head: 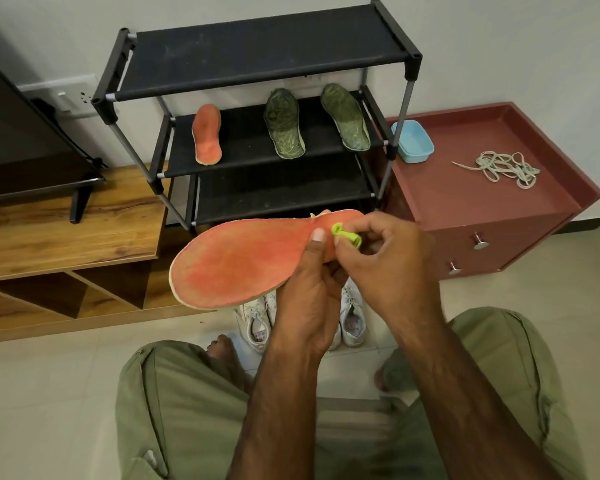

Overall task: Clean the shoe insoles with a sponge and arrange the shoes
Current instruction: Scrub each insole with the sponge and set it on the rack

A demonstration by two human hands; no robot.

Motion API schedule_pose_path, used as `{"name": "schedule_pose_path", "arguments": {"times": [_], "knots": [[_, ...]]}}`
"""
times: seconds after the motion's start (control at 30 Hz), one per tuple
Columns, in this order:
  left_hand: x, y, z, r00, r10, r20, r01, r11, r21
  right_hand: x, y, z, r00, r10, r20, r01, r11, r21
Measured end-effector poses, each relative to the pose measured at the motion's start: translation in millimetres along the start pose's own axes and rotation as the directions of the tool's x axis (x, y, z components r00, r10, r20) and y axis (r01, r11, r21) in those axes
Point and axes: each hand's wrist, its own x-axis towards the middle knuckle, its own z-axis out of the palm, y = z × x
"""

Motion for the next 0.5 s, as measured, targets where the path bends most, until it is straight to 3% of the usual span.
{"name": "schedule_pose_path", "arguments": {"times": [0.17,0.3,0.5], "knots": [[1.6,1.6,-0.5,0.999,0.043,-0.024,-0.044,0.998,-0.046,9.9,5.7,-9.8,0.995,0.039,-0.088,-0.044,0.998,-0.046],[0.9,1.0,-0.8,1.000,0.020,-0.016,-0.021,0.999,-0.032,4.3,2.8,-6.1,1.000,-0.006,0.021,0.007,0.999,-0.041],[-0.1,0.8,-2.3,0.999,0.023,-0.043,-0.025,0.999,-0.031,4.3,4.3,-3.3,1.000,0.001,-0.005,-0.002,1.000,-0.023]]}}
